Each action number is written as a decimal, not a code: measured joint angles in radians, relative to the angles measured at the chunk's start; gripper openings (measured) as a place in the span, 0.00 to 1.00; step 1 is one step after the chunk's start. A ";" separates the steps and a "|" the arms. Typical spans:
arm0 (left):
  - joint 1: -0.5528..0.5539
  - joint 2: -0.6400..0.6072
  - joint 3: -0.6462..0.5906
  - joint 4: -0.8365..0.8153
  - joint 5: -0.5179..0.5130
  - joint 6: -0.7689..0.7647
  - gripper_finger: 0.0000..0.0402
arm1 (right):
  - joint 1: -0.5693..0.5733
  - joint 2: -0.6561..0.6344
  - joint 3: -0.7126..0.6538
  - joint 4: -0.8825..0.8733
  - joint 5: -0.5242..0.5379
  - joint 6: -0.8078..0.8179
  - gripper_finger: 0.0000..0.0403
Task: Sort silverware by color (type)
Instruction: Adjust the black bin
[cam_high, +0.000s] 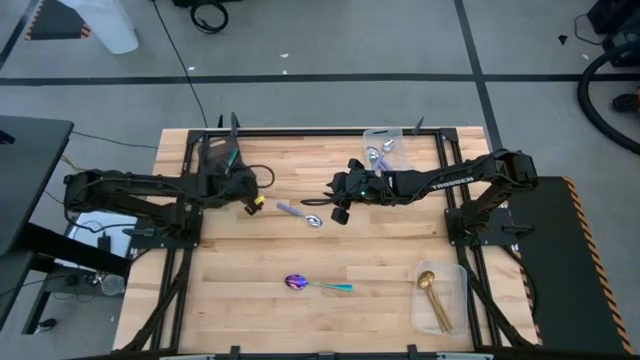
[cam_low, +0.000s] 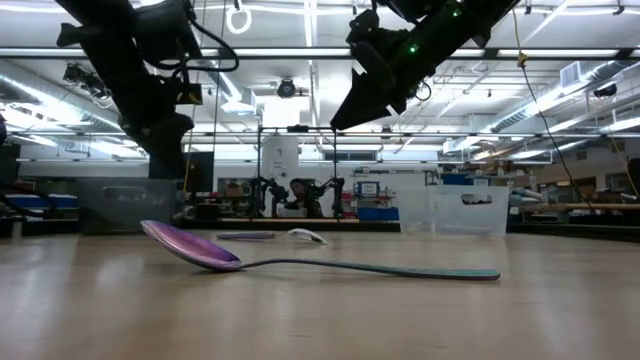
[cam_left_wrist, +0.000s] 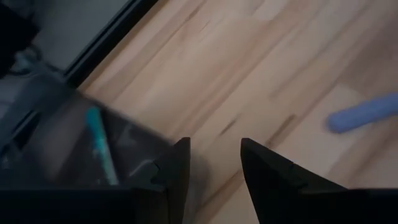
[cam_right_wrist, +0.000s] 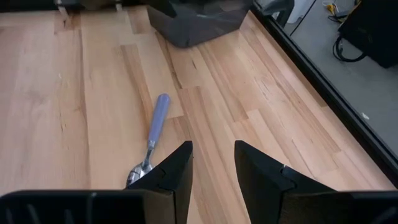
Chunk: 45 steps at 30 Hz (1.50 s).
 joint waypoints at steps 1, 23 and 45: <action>0.013 0.000 0.007 -0.022 0.003 0.007 0.37 | 0.000 0.000 0.000 0.007 0.000 -0.001 0.32; 0.207 0.000 0.064 -0.221 0.217 0.114 0.37 | 0.001 0.000 0.000 0.025 -0.008 0.001 0.32; 0.287 0.000 0.062 -0.205 0.330 0.190 0.07 | 0.021 0.000 0.000 0.043 -0.008 -0.003 0.32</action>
